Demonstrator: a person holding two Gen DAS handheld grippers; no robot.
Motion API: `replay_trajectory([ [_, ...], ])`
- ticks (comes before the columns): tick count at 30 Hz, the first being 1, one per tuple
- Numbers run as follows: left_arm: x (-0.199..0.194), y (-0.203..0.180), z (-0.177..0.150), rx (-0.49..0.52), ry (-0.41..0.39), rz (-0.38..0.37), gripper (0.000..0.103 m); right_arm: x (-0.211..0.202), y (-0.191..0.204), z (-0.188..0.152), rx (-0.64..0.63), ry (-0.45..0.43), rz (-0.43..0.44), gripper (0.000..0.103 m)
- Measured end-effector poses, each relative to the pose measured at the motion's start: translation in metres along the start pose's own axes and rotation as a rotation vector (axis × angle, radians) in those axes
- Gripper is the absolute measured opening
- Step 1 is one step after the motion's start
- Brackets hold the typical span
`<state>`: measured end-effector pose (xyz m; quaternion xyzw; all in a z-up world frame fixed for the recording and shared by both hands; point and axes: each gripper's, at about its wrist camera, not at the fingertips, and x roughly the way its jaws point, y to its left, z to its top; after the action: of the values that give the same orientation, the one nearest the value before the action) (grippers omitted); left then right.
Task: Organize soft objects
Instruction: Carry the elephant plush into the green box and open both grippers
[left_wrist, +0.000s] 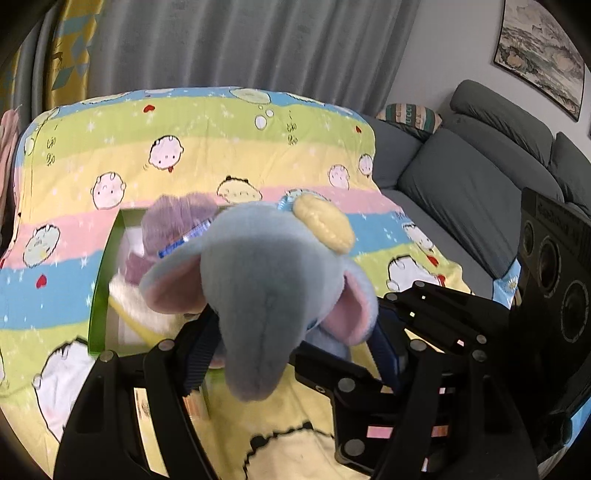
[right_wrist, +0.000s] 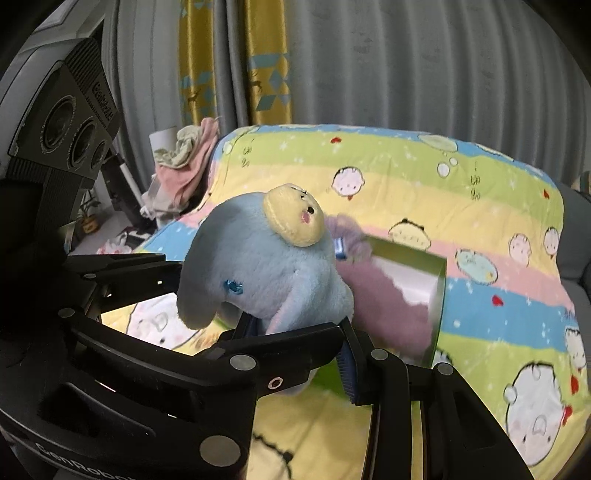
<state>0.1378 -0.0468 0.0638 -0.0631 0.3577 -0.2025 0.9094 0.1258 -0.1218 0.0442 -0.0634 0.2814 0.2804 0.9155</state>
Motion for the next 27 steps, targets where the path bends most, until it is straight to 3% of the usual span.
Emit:
replay_trajectory([
  [11, 0.045, 0.026, 0.041, -0.064, 0.026, -0.006, 0.072, 0.047, -0.039, 0.033, 0.02, 0.022, 0.009, 0.042],
  [20, 0.095, 0.053, 0.043, -0.178, 0.125, -0.004, 0.073, 0.098, -0.066, 0.029, 0.085, 0.144, 0.036, 0.042],
  [23, 0.1, 0.059, 0.04, -0.207, 0.13, 0.0, 0.077, 0.105, -0.071, 0.025, 0.112, 0.152, 0.065, 0.043],
  [27, 0.097, 0.062, 0.039, -0.22, 0.129, 0.03, 0.09, 0.104, -0.07, 0.025, 0.124, 0.159, 0.072, 0.045],
])
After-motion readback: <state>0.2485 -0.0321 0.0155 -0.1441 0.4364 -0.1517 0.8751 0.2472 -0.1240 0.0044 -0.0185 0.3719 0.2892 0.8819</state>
